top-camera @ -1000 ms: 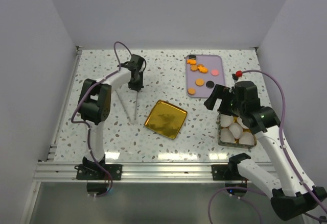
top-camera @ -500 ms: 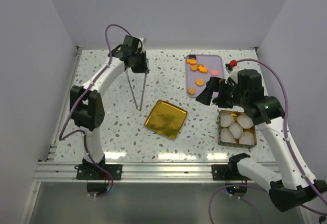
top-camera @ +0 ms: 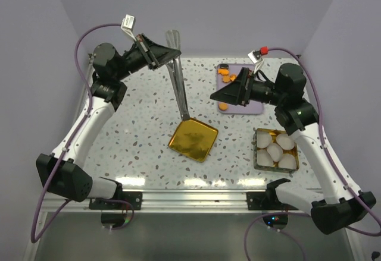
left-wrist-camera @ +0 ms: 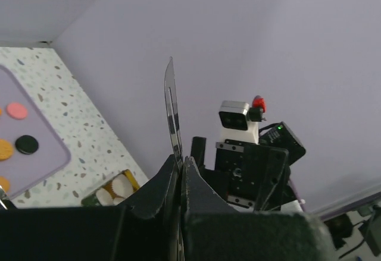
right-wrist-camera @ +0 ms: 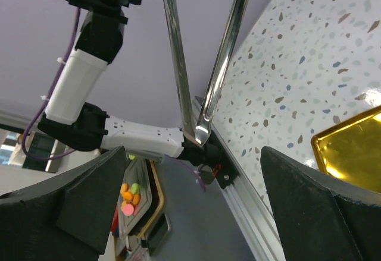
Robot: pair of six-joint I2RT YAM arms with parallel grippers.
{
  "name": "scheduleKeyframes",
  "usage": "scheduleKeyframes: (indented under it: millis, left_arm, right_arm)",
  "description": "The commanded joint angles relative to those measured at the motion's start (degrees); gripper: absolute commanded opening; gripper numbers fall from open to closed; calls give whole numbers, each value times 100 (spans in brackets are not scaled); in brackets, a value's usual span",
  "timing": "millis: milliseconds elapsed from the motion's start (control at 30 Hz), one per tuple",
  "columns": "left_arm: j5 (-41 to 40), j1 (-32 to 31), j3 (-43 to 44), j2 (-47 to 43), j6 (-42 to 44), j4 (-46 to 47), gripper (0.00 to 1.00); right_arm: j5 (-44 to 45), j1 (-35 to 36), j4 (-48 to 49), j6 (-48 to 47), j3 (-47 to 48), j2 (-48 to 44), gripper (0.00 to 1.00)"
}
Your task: Pack the cookies
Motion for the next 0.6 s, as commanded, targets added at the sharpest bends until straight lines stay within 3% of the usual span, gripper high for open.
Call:
scheduleKeyframes:
  millis: [0, 567]
  left_arm:
    - [247, -25, -383, -173, -1121, 1440, 0]
    - [-149, -429, -374, 98, -1692, 2688, 0]
  right_arm:
    - [-525, 90, 816, 445, 244, 222, 99]
    - [-393, 898, 1194, 533, 693, 1127, 99]
